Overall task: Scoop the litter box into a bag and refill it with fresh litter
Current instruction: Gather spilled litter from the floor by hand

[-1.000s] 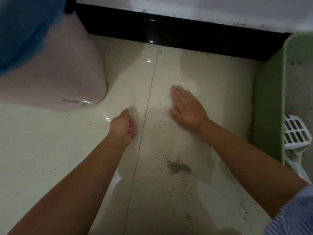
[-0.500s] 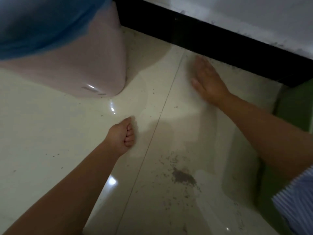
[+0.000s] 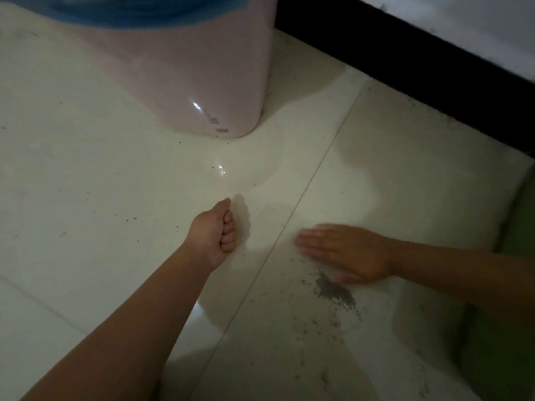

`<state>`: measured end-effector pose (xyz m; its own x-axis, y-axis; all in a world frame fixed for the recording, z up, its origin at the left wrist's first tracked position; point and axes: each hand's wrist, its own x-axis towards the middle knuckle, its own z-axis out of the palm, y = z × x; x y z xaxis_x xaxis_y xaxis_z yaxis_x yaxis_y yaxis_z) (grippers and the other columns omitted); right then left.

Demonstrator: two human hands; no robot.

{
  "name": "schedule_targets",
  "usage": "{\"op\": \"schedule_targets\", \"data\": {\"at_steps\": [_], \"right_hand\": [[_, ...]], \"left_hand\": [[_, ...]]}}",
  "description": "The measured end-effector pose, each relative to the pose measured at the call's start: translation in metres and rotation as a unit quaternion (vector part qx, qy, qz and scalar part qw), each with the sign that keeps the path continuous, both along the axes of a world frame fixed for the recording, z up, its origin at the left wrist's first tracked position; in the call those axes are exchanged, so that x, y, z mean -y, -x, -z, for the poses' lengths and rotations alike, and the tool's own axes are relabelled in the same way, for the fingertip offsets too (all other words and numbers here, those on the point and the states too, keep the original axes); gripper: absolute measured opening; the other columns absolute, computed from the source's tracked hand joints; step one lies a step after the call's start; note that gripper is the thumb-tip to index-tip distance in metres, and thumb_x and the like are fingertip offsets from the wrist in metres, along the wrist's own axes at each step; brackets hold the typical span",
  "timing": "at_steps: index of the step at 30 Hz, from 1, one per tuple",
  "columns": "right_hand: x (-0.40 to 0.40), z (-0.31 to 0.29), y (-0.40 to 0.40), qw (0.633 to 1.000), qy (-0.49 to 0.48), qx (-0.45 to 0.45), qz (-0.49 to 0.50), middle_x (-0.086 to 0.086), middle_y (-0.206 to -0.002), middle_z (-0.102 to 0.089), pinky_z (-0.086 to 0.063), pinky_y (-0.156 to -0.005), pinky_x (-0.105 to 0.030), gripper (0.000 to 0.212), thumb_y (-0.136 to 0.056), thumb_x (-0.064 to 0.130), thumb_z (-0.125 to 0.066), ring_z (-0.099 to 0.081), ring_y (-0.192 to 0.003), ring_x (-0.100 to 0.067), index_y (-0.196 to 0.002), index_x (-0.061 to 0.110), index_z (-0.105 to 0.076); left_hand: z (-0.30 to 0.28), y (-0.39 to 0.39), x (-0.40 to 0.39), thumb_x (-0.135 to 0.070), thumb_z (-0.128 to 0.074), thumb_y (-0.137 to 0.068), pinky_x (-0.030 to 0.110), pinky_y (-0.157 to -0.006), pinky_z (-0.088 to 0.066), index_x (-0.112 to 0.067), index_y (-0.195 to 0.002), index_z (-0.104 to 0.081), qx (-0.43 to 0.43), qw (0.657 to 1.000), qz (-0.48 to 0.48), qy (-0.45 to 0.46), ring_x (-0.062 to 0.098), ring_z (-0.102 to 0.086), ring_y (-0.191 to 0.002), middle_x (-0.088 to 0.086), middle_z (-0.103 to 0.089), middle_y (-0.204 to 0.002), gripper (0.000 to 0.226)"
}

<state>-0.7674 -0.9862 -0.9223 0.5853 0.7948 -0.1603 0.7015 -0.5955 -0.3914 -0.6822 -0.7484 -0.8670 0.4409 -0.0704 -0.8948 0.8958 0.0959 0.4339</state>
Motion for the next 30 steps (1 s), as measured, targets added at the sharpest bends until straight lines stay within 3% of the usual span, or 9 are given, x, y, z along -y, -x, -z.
{"op": "schedule_targets", "data": {"at_steps": [4,7,10,14,20,23,26,28,30], "right_hand": [[0.016,-0.004,-0.004,0.997,-0.073,-0.001,-0.036,0.001,-0.157,-0.009,-0.008,-0.118,-0.027,0.058,-0.098,0.047,-0.011,-0.002,-0.145,-0.010,-0.148,0.016,-0.009],[0.017,-0.020,-0.072,0.982,-0.064,0.075,0.161,-0.001,-0.157,-0.005,0.000,-0.116,-0.021,0.065,-0.097,0.052,-0.010,-0.009,-0.145,-0.019,-0.148,0.012,-0.004],[0.018,-0.024,-0.119,0.926,0.066,0.011,0.371,-0.021,-0.153,-0.013,-0.003,-0.117,-0.032,0.089,-0.080,0.059,-0.007,-0.010,-0.143,-0.034,-0.144,-0.004,-0.016],[0.004,-0.002,-0.079,0.966,0.075,0.033,0.245,-0.035,-0.135,-0.041,-0.027,-0.110,-0.045,0.078,-0.095,0.055,-0.004,-0.022,-0.140,-0.035,-0.133,-0.008,-0.031],[-0.020,-0.010,-0.011,1.000,-0.016,0.012,0.007,-0.016,-0.145,-0.034,-0.007,-0.116,-0.027,0.066,-0.096,0.053,-0.006,0.007,-0.144,-0.008,-0.144,0.010,-0.019],[-0.019,-0.013,-0.080,0.978,-0.041,0.108,0.172,-0.031,-0.140,-0.035,0.002,-0.116,-0.022,0.067,-0.097,0.050,-0.009,-0.007,-0.145,-0.021,-0.144,0.003,-0.019],[-0.020,-0.020,-0.146,0.896,0.033,0.010,0.443,-0.025,-0.152,-0.014,-0.002,-0.117,-0.032,0.079,-0.086,0.050,-0.014,-0.009,-0.143,-0.035,-0.142,-0.006,-0.020],[-0.039,-0.021,-0.157,0.883,0.070,-0.030,0.463,-0.020,-0.154,-0.009,-0.004,-0.117,-0.037,0.080,-0.082,0.048,-0.012,-0.006,-0.144,-0.031,-0.144,-0.003,-0.019],[-0.066,-0.016,-0.142,0.927,0.067,-0.024,0.368,-0.022,-0.153,-0.014,-0.005,-0.117,-0.037,0.088,-0.079,0.055,-0.006,-0.011,-0.143,-0.034,-0.142,-0.004,-0.023]], "left_hand": [[-0.001,0.010,-0.011,-0.026,-0.034,-0.100,0.007,-0.028,-0.010,-0.017,-0.055,-0.023,-0.007,1.000,-0.014,-0.001,0.004,-0.016,-0.020,-0.008,-0.020,-0.029,0.047],[0.000,0.020,-0.014,-0.026,-0.032,-0.101,0.007,-0.028,-0.010,-0.017,-0.056,-0.023,-0.011,1.000,-0.020,0.001,0.004,-0.016,-0.020,-0.008,-0.020,-0.029,0.047],[-0.001,0.031,-0.016,-0.026,-0.031,-0.101,0.007,-0.027,-0.010,-0.017,-0.056,-0.024,-0.018,0.999,-0.028,0.002,0.004,-0.016,-0.020,-0.008,-0.020,-0.028,0.047],[0.000,0.037,-0.028,-0.026,-0.031,-0.101,0.009,-0.028,-0.009,-0.016,-0.056,-0.024,-0.028,0.998,-0.047,0.005,0.004,-0.016,-0.020,-0.006,-0.019,-0.028,0.047],[0.005,0.034,-0.033,-0.026,-0.029,-0.101,0.008,-0.030,-0.007,-0.017,-0.056,-0.022,-0.035,0.997,-0.057,0.033,0.004,-0.015,-0.020,-0.008,-0.020,-0.028,0.047],[0.006,0.031,-0.036,-0.025,-0.028,-0.102,0.008,-0.029,-0.008,-0.017,-0.056,-0.022,-0.025,0.997,-0.066,0.034,0.003,-0.015,-0.020,-0.009,-0.019,-0.028,0.047],[0.006,0.030,-0.043,-0.025,-0.030,-0.101,0.007,-0.028,-0.009,-0.016,-0.056,-0.023,-0.017,0.996,-0.086,0.018,0.004,-0.016,-0.020,-0.007,-0.019,-0.028,0.047],[0.008,0.027,-0.050,-0.025,-0.030,-0.101,0.005,-0.027,-0.010,-0.016,-0.056,-0.023,-0.013,0.995,-0.101,0.012,0.004,-0.016,-0.019,-0.007,-0.019,-0.028,0.047],[0.008,0.027,-0.059,-0.026,-0.029,-0.101,0.005,-0.027,-0.010,-0.017,-0.056,-0.023,-0.010,0.994,-0.112,0.004,0.004,-0.016,-0.019,-0.006,-0.019,-0.027,0.046]]}}
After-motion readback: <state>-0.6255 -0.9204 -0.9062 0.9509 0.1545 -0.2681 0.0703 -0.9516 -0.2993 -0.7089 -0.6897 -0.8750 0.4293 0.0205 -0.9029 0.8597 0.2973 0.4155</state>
